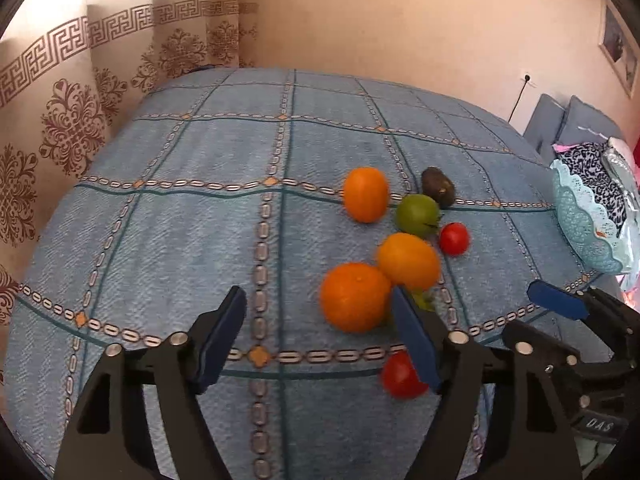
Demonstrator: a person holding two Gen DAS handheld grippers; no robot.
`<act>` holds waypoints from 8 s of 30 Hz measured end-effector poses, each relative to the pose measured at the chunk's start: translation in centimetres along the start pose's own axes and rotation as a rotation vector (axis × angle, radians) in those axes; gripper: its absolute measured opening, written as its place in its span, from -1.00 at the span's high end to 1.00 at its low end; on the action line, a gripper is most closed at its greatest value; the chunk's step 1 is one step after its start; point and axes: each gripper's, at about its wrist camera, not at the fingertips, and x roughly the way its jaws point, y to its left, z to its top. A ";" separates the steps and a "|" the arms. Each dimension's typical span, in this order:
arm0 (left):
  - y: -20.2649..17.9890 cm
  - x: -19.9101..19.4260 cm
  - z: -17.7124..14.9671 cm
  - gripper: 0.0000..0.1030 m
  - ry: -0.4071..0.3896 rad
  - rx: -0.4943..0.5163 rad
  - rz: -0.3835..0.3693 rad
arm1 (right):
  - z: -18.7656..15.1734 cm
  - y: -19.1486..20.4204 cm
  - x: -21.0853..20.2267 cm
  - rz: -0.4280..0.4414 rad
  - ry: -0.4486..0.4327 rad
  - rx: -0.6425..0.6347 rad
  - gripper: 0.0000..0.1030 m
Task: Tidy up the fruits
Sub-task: 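Grasp the large orange with the left tool while the right tool grasps a green tomato, then carry the orange and green tomato in both tools over the blue basket, then open the left tool and right tool to drop both fruits into the basket, then move both open tools back toward the remaining fruit on the bed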
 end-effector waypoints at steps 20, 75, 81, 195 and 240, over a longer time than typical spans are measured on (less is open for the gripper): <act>2.4 -2.6 -1.4 -0.56 -0.098 0.100 0.150 | 2.0 3.4 4.2 0.105 0.088 -0.030 -0.06; 0.0 0.2 -0.9 0.36 0.018 0.046 0.011 | 2.0 1.9 3.6 0.088 0.057 0.038 0.42; -1.0 -1.9 -0.6 0.36 -0.025 0.053 0.017 | 2.5 1.8 2.2 0.081 0.011 0.041 0.42; -25.0 -3.3 5.5 -0.73 -0.235 0.372 -0.236 | -2.3 -19.4 -15.6 -0.324 -0.355 0.434 -0.02; -4.8 2.4 2.5 -0.73 0.010 0.044 0.055 | 3.5 -5.9 -2.3 -0.091 -0.100 0.128 -0.10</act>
